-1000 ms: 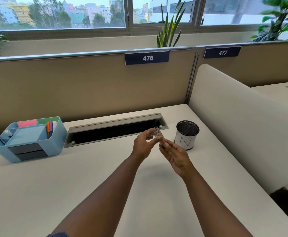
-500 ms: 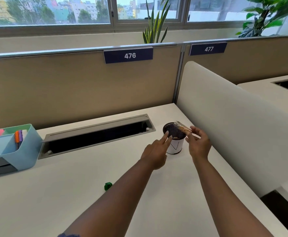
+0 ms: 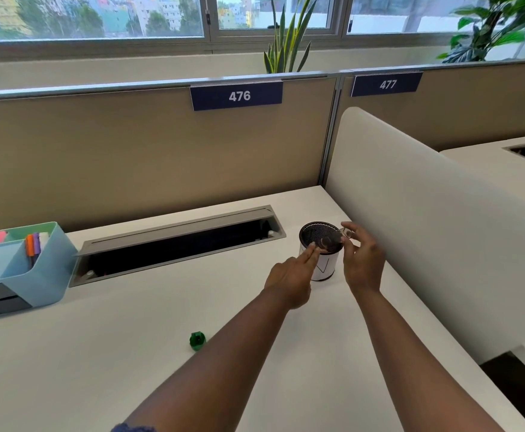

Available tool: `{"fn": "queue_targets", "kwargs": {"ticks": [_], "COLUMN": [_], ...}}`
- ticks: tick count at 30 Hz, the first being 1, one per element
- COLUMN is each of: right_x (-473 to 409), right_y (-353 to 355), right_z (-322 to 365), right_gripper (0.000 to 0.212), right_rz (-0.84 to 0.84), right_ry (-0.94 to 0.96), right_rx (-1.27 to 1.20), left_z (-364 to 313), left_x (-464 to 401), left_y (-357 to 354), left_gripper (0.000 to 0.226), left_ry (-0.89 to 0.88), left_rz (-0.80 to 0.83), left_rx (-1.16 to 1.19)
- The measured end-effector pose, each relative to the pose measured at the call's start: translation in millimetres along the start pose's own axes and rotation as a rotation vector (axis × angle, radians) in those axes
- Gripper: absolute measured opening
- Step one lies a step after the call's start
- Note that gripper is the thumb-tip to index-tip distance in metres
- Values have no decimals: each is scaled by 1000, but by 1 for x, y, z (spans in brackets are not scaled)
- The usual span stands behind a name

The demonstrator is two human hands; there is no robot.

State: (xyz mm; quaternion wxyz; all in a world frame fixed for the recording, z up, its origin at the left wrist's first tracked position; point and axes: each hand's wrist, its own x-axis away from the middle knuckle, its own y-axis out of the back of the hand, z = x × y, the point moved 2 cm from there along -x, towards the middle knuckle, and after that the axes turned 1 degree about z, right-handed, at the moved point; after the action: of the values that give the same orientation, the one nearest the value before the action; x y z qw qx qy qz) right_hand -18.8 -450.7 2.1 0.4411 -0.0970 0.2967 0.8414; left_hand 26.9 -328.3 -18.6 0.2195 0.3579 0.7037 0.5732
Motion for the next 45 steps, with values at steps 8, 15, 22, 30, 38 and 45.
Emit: {"fn": "queue_targets", "kwargs": {"ticks": [8,15,22,30,38,45], "right_x": [2,10,35,97,137,190], "right_y": [6,5,-16,-66,-101,-134], "right_z": [9,23,49,108,110,88], "right_gripper": [25,22,13,9,21,47], "right_rz": [-176,-143,-24,551,745,1216], "right_ry": [-220,-175,-660,-843,-348,247], "right_rx": [-227,-162,-867,-1072,-277,496], "left_z": [6,43,65,91,135,162], "left_x": [13,46,71,115,154,175], "left_y": [8,22,35,60,65,57], "left_gripper": [76,70,53,32,22,33], "left_ry": [-3,93,253,425,504,550], "left_rz": [-37,-30,-133,-403,-676,-693], "left_rx": [172,195,593,1424,1337,1231]}}
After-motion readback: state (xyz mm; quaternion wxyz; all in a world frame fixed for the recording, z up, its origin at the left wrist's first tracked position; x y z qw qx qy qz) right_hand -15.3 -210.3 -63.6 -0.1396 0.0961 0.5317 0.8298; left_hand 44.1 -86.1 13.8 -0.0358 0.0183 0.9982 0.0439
